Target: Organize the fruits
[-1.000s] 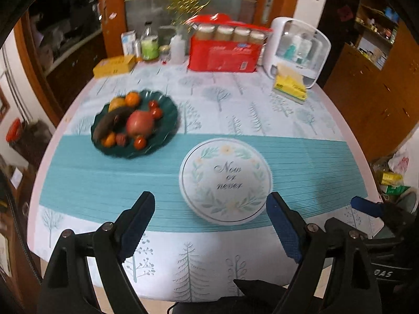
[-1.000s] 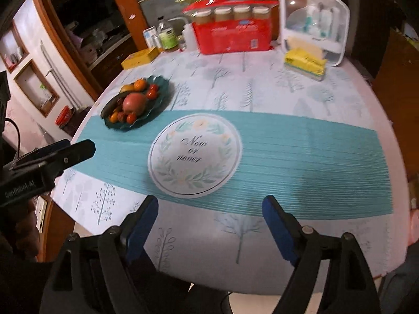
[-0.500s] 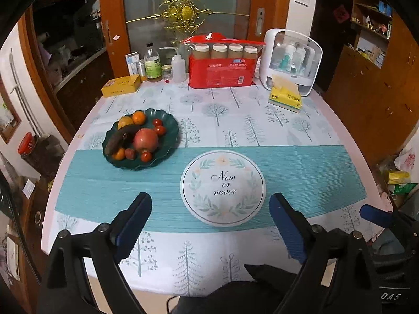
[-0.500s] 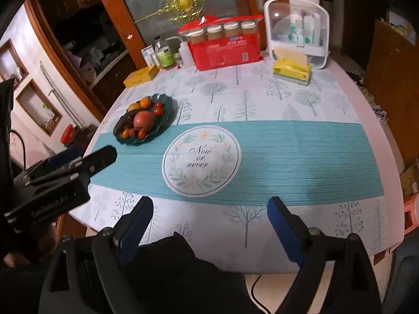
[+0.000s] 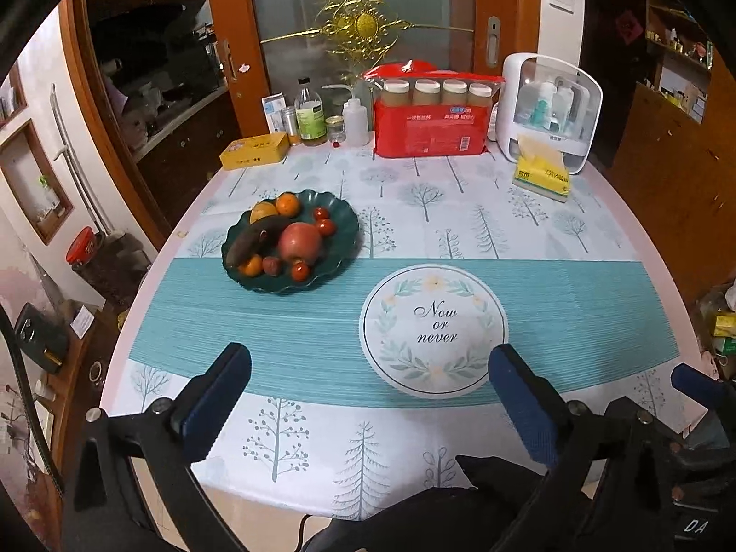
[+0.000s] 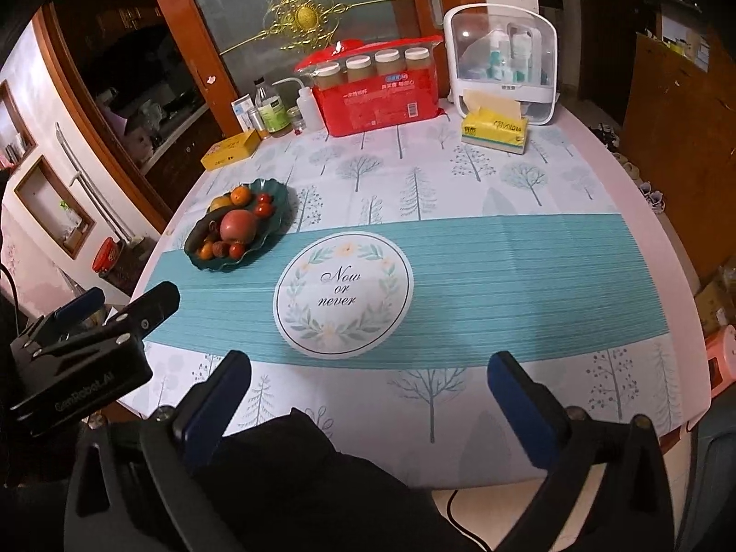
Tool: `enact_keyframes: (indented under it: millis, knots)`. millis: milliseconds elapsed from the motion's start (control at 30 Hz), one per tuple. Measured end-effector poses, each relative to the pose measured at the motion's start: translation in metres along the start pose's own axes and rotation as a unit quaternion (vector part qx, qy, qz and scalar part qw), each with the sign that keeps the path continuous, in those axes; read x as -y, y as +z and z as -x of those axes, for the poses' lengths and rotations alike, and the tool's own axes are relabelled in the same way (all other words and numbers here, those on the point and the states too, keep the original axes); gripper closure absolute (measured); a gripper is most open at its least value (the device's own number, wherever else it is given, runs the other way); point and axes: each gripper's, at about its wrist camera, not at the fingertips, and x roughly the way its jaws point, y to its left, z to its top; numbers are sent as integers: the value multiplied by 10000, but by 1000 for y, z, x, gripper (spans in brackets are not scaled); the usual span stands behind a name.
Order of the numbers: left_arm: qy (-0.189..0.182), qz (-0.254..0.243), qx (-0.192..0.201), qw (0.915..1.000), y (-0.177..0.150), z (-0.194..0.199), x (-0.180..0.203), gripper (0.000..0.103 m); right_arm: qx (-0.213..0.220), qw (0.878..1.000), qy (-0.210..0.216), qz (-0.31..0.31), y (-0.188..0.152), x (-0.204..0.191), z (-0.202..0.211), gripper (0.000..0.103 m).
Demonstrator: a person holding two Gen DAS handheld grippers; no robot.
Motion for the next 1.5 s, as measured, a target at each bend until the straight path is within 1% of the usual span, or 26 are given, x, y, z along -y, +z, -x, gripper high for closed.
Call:
enact_keyframes:
  millis: [367, 733, 1500]
  knots:
    - [3, 83, -157, 9998, -3, -10, -6, 1, -186, 9998, 36, 62, 1, -8, -12, 0]
    - [-60, 28, -268, 9996, -3, -18, -4, 1, -304, 9995, 63, 98, 3, -10, -19, 0]
    - [-62, 59, -441, 9990, -2, -27, -1, 1, -557, 9983, 89, 149, 9, -4, -31, 0]
